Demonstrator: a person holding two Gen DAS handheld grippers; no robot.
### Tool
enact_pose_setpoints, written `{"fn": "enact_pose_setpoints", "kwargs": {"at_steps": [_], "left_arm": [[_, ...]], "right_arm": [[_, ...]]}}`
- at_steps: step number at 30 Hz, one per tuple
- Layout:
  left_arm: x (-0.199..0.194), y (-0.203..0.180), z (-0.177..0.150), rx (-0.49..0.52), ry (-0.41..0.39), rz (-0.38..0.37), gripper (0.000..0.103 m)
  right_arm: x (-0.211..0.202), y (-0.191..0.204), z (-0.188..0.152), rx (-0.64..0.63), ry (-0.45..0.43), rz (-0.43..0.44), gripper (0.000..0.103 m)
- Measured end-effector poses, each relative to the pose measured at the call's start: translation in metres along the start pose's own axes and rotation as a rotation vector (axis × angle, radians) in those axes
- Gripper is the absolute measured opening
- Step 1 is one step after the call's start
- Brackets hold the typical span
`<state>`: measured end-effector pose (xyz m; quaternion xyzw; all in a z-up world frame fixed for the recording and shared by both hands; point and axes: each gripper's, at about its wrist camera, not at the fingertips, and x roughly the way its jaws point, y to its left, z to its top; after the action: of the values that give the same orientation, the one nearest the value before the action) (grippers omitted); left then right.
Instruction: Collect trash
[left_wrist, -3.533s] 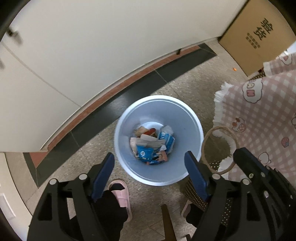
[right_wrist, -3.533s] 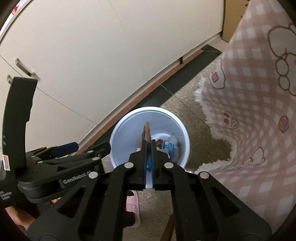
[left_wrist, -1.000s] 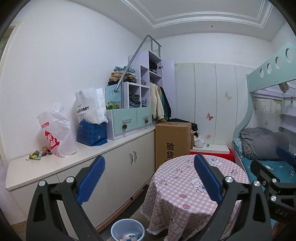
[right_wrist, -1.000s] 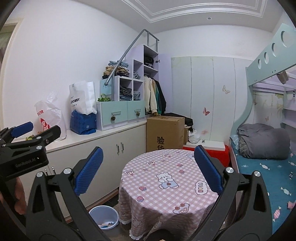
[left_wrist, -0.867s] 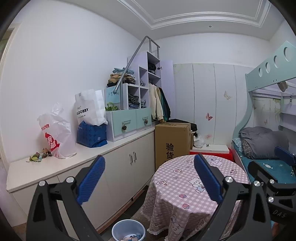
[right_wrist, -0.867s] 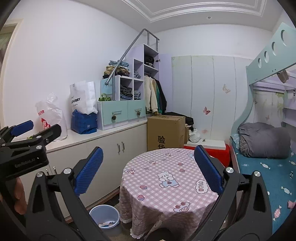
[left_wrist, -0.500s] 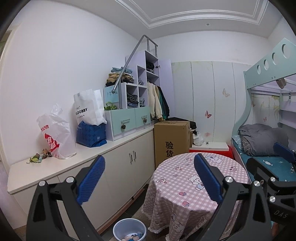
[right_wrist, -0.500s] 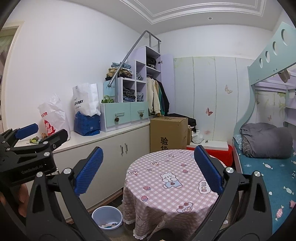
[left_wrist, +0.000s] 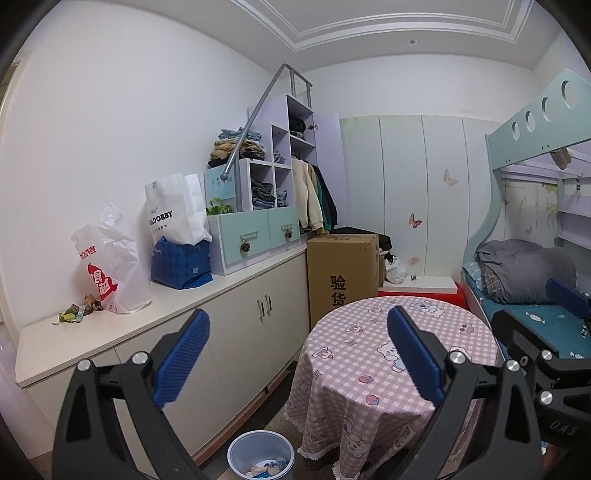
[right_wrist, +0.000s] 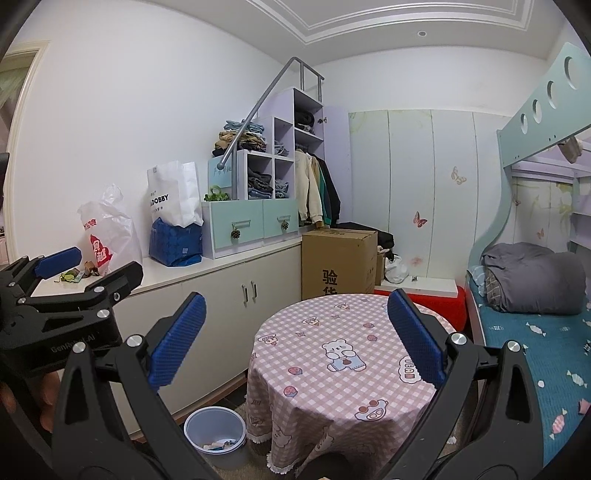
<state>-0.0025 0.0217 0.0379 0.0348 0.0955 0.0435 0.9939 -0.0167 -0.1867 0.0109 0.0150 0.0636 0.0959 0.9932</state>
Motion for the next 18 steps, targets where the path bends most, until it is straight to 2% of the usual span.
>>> {"fn": "enact_pose_setpoints", "kwargs": {"at_steps": [18], "left_arm": [[0.0009,-0.0028,-0.003,0.002,0.005,-0.001,0.095]], "right_arm": [[0.0003,0.0043,-0.0029,-0.001,0.01,0.002,0.097]]}}
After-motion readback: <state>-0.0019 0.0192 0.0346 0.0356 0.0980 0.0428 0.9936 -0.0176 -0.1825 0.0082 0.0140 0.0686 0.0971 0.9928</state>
